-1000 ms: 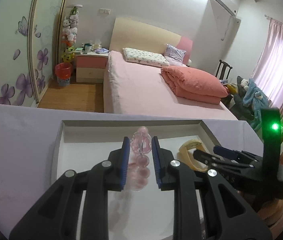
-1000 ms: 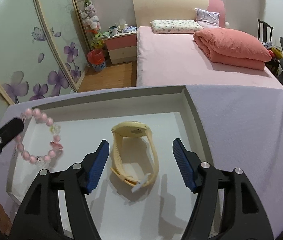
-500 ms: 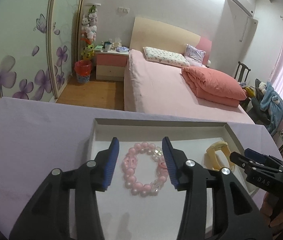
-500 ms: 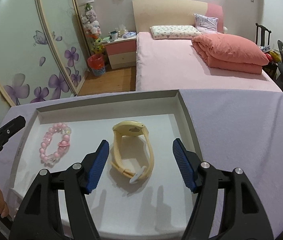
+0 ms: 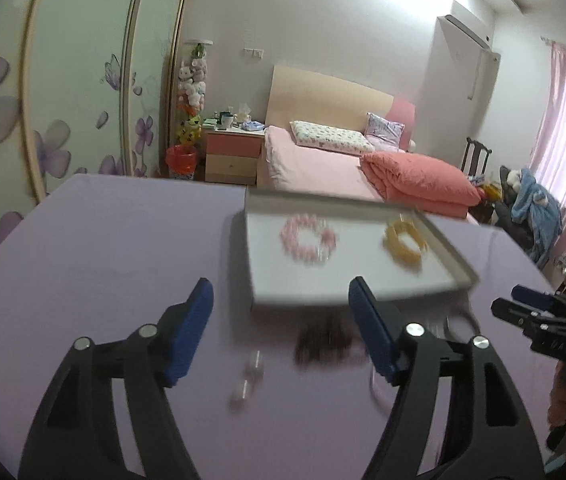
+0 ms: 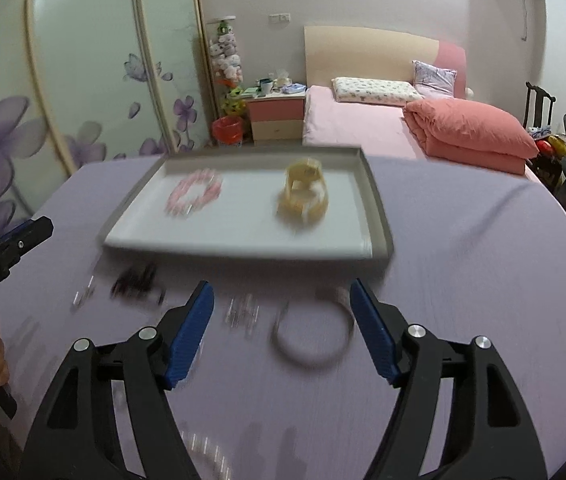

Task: Organize jewelry
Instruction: 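Withdraw both open grippers from the tray back over the jewelry, then grasp the pearl bracelet with the right gripper while the left gripper grasps the silver ring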

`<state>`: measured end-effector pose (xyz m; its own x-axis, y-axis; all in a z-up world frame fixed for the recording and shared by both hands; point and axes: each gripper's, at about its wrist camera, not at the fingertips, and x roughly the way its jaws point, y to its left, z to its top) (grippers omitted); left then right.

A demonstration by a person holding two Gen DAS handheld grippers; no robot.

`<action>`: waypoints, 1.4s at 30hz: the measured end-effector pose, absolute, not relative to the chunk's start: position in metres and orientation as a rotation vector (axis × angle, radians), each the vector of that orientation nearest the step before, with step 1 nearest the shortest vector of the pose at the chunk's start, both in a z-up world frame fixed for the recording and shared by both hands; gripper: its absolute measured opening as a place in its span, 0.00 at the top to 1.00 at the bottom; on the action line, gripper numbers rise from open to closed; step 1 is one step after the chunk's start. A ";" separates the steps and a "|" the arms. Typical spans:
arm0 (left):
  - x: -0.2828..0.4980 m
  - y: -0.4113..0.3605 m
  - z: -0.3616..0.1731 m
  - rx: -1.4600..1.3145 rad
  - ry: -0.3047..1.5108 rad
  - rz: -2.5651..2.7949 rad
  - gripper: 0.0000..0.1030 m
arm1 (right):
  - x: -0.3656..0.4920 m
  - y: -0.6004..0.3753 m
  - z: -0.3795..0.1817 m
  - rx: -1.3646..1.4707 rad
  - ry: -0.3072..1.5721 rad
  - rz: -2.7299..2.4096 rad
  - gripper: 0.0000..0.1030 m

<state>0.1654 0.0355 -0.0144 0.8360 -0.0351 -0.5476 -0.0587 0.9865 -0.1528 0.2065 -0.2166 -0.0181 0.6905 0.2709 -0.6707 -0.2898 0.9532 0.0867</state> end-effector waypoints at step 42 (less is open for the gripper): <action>0.140 -0.086 -0.095 0.053 0.882 -0.117 0.45 | 0.146 -0.260 -0.084 0.028 0.891 0.155 0.90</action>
<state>0.1403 -0.0857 -0.0953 0.6298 -0.0806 -0.7726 0.1239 0.9923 -0.0025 0.1456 -0.2599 -0.0839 0.6184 0.1463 -0.7722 -0.1227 0.9884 0.0889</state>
